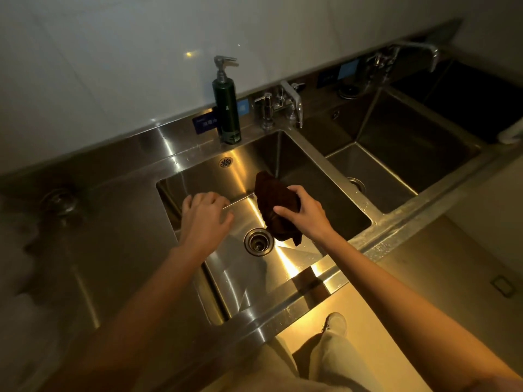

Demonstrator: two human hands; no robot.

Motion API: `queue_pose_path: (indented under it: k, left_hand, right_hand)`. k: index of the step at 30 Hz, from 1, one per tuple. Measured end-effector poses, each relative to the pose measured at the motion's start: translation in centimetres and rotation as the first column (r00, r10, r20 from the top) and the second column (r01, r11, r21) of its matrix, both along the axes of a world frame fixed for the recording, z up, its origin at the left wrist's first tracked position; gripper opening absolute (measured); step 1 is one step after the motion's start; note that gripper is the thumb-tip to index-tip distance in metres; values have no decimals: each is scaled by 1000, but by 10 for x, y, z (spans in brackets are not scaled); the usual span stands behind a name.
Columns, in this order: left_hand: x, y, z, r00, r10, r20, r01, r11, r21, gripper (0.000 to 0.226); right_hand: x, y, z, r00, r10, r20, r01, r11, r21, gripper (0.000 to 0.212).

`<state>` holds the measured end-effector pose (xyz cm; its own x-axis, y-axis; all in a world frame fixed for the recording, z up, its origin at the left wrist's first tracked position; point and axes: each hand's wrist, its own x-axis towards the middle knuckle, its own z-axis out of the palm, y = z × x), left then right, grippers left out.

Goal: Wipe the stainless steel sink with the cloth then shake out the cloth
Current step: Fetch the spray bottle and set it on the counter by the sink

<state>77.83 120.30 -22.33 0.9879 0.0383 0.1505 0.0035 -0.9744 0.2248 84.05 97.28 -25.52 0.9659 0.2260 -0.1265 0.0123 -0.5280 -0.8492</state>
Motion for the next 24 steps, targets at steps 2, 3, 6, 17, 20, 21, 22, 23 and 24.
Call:
queue_pose_path:
  k: [2, 3, 6, 17, 20, 21, 22, 23, 24]
  left_hand:
    - [3, -3, 2, 1000, -15, -9, 15, 1000, 15, 29]
    - [4, -5, 3, 1000, -14, -15, 14, 1000, 19, 29]
    - [6, -10, 3, 1000, -5, -14, 5, 1000, 23, 30]
    - [9, -56, 2, 997, 16, -77, -13, 999, 43, 30]
    - [13, -72, 1, 997, 16, -70, -13, 999, 51, 29]
    - [14, -78, 1, 999, 11, -53, -8, 998, 60, 28]
    - [17, -84, 0, 999, 4, -37, -1, 997, 71, 28]
    - [18, -91, 1, 999, -2, -34, 5, 997, 80, 28]
    - [20, -100, 1, 999, -9, -36, 12, 996, 87, 28]
  right_hand:
    - [0, -6, 2, 1000, -8, 12, 8, 1000, 6, 56]
    - [0, -10, 4, 1000, -13, 16, 13, 1000, 6, 57]
    - [2, -24, 7, 999, -31, 10, 31, 1000, 1, 58]
    - [13, -95, 26, 983, -99, 157, 107, 993, -43, 56]
    - [13, -124, 29, 981, -130, 145, 135, 990, -30, 56]
    - [14, -135, 31, 978, -143, 152, 150, 988, -35, 57]
    - [16, -147, 32, 975, -157, 160, 165, 986, -35, 57]
    - [17, -159, 33, 971, -170, 166, 178, 984, -31, 57]
    - [19, -171, 35, 969, -181, 167, 188, 982, -24, 56]
